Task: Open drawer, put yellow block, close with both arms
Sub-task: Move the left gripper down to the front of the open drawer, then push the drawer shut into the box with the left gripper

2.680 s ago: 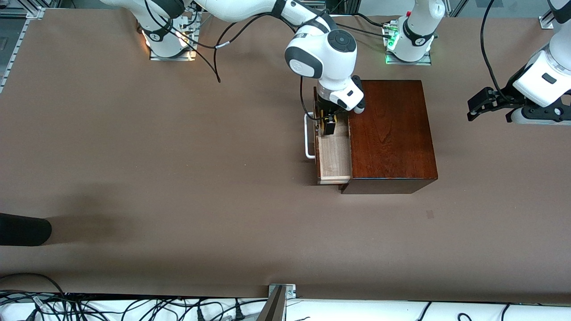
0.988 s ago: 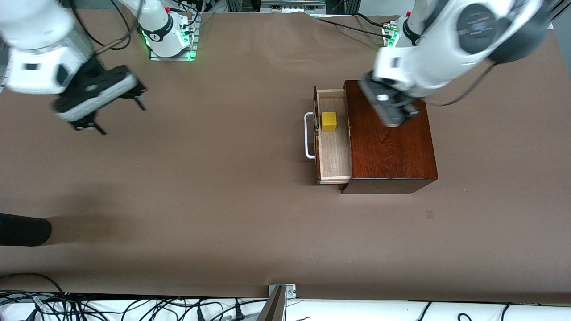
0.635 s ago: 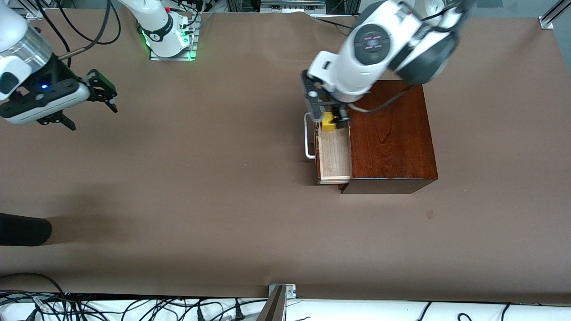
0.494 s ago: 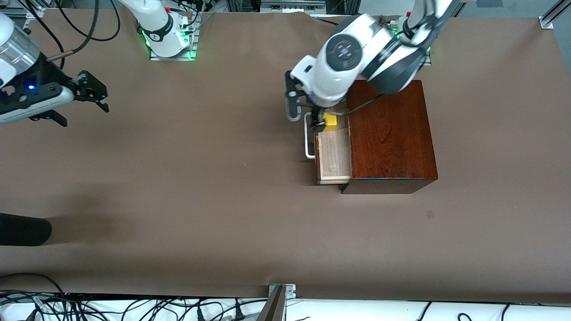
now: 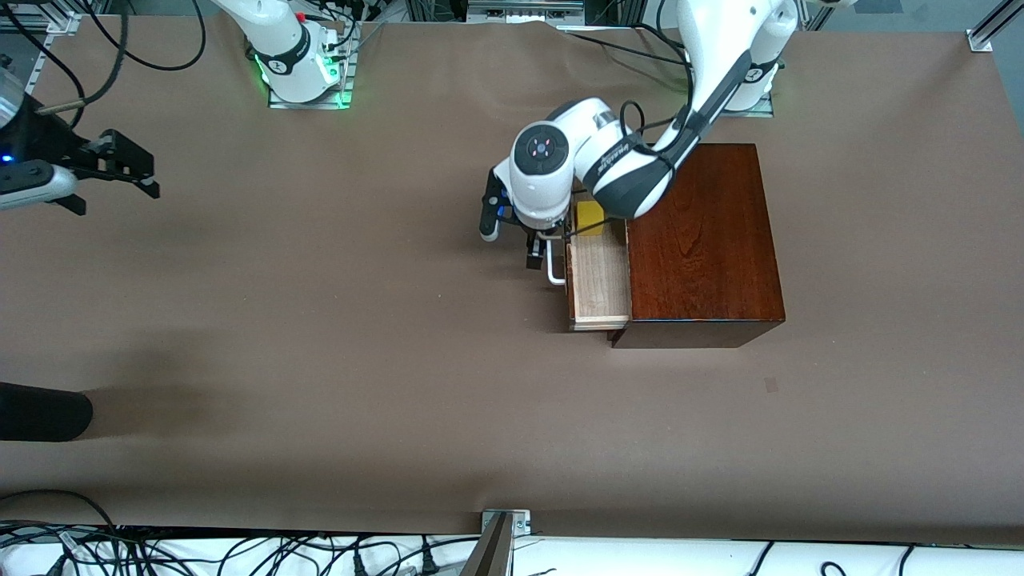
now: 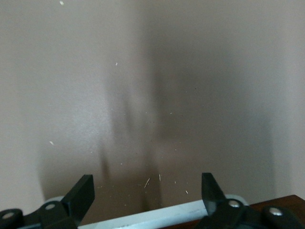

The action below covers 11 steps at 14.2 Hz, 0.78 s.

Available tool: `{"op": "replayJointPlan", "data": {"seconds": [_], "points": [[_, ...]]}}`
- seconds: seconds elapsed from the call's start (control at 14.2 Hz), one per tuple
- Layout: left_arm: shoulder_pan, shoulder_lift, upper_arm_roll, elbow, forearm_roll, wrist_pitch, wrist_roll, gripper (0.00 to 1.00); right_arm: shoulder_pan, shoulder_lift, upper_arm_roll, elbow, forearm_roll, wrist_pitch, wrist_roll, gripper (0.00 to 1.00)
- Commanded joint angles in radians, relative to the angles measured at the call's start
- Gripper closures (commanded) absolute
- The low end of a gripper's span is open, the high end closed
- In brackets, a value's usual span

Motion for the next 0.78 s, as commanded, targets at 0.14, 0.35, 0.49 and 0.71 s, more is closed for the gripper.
{"op": "replayJointPlan", "data": {"seconds": [0.14,0.35,0.49,0.71], "points": [[0.053,0.0,0.018,0.02,0.028,-0.153,0.042,0.0,-0.001,-0.023,-0.009,-0.008,0.006,-0.009,0.008,0.0],[0.053,-0.018,0.025,0.03,0.08,-0.237,0.033,0.0,-0.003,-0.022,-0.021,0.014,0.006,-0.02,0.008,0.0],[0.055,-0.026,0.029,0.03,0.1,-0.277,0.042,0.0,-0.003,-0.014,-0.023,0.016,0.001,-0.025,-0.009,0.0],[0.065,-0.026,0.033,0.03,0.145,-0.325,0.043,0.0,-0.003,-0.013,-0.021,0.019,0.006,-0.055,0.004,0.0]]}}
